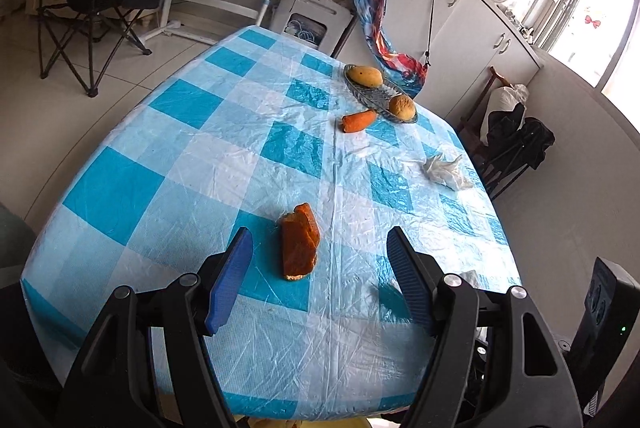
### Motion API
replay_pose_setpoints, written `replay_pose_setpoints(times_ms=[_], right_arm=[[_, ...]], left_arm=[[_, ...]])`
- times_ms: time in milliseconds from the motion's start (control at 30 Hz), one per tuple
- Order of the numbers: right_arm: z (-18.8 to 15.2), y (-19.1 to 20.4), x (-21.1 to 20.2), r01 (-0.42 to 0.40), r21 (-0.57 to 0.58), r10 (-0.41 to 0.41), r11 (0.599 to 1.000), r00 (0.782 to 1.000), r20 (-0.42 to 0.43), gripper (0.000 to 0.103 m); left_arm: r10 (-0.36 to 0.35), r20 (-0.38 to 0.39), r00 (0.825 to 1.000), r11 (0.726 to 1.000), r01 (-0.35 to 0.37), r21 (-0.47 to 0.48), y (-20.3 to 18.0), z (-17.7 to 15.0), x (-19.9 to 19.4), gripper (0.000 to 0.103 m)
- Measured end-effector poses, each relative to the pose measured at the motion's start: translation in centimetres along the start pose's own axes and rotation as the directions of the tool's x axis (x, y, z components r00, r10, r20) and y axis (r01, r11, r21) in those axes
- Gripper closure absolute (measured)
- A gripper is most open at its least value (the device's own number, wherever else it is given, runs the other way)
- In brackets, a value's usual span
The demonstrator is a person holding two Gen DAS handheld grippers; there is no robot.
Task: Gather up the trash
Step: 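Grasp the orange peel with the left tool while the right tool holds the tissue, then carry tissue and peel to the basin and open the right tool over it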
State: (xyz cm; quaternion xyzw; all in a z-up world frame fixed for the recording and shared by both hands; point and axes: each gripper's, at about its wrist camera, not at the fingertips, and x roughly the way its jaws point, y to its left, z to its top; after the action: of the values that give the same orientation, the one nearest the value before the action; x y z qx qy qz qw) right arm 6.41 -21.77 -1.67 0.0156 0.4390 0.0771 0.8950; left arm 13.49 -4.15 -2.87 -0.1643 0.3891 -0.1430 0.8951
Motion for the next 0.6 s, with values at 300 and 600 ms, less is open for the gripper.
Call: replay_pose_setpoints(times_ms=[300, 600], right_arm=[[-0.1, 0.4, 0.2, 0.036, -0.023, -0.035, 0.999, 0.999, 0.014, 0.058], [-0.1, 1.4, 0.4, 0.020, -0.062, -0.018, 0.998, 1.000, 0.023, 0.088]], left_arm=[[0.049, -0.051, 0.998, 0.994, -0.043, 0.104, -0.4, 0.2, 2.6, 0.057], [-0.032, -0.051, 0.998, 0.995, 0.037, 0.090, 1.7, -0.2, 1.4, 0.087]])
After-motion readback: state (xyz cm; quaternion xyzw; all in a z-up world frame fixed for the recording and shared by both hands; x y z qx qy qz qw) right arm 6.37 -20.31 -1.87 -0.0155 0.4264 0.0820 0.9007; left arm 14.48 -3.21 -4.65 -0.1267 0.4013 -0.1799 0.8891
